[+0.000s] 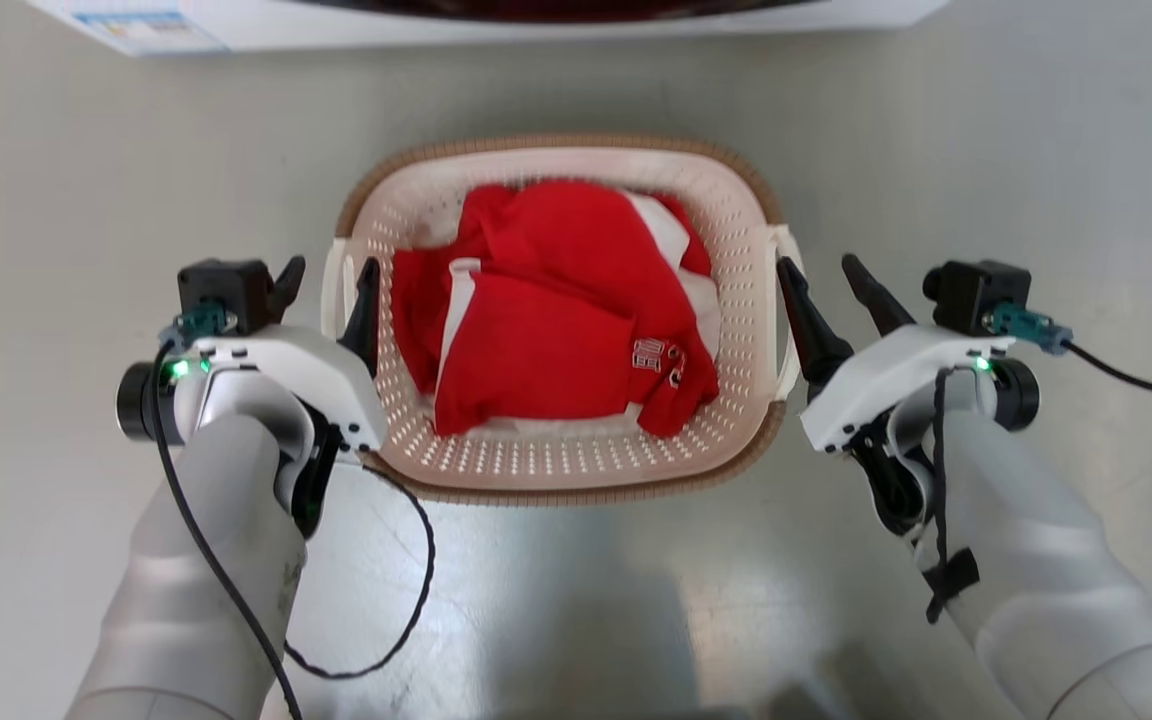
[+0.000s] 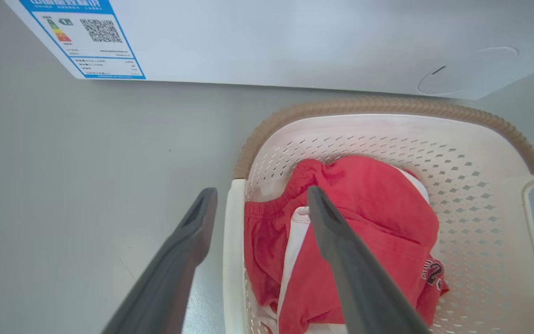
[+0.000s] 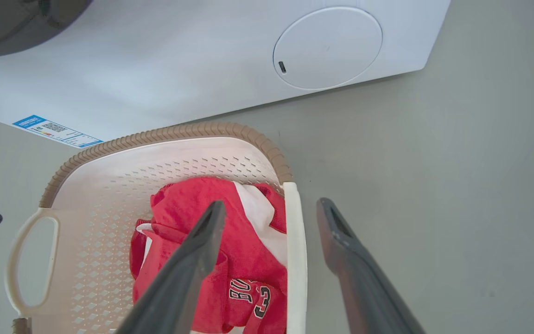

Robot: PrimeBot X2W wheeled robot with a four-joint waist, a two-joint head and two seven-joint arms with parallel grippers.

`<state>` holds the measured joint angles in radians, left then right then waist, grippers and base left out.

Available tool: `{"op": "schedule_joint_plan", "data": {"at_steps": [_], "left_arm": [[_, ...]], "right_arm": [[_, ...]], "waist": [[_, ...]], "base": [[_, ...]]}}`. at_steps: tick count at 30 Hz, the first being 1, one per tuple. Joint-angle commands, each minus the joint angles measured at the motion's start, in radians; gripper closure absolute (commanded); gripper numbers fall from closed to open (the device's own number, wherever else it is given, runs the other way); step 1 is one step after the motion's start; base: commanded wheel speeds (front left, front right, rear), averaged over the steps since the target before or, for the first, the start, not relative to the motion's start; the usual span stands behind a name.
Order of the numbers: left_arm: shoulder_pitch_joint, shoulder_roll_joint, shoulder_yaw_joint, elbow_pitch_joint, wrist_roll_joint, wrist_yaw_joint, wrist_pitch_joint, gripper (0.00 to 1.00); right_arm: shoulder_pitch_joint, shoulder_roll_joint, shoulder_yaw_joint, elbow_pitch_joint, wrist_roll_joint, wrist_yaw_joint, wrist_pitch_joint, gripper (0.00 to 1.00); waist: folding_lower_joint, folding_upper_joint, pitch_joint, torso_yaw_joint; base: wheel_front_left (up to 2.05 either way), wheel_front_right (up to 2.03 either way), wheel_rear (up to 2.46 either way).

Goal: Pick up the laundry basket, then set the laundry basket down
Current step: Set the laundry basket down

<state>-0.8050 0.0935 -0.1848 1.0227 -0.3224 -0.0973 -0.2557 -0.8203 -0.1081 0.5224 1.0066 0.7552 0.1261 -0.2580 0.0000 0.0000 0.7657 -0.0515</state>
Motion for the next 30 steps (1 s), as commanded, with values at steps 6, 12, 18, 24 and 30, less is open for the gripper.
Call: {"op": "schedule_joint_plan", "data": {"at_steps": [6, 12, 18, 24, 30], "left_arm": [[0.111, 0.017, 0.065, -0.074, 0.040, -0.010, -0.006, 0.00], [0.215, -0.001, 0.110, -0.157, 0.071, -0.020, -0.006, 0.00], [0.292, -0.016, 0.140, -0.226, 0.086, -0.027, -0.006, 0.00], [0.363, -0.026, 0.177, -0.305, 0.091, -0.031, -0.006, 0.00], [0.435, -0.034, 0.199, -0.398, 0.092, -0.033, -0.006, 0.00]], "right_arm": [[0.109, 0.010, -0.066, -0.047, -0.077, 0.005, -0.004, 0.00], [0.204, 0.014, -0.198, -0.097, -0.168, 0.005, -0.004, 0.00], [0.302, 0.019, -0.272, -0.173, -0.252, 0.005, -0.004, 0.00], [0.393, 0.030, -0.340, -0.302, -0.326, 0.005, -0.004, 0.00], [0.462, 0.041, -0.371, -0.426, -0.371, 0.005, -0.004, 0.00]], "waist": [[0.0000, 0.0000, -0.140, -0.009], [0.0000, 0.0000, -0.296, -0.015], [0.0000, 0.0000, -0.416, -0.012], [0.0000, 0.0000, -0.519, -0.010], [0.0000, 0.0000, -0.598, -0.003]], "base": [[0.00, 0.00, 0.00], [0.00, 0.00, 0.00], [0.00, 0.00, 0.00], [0.00, 0.00, 0.00], [0.00, 0.00, 0.00]]}}
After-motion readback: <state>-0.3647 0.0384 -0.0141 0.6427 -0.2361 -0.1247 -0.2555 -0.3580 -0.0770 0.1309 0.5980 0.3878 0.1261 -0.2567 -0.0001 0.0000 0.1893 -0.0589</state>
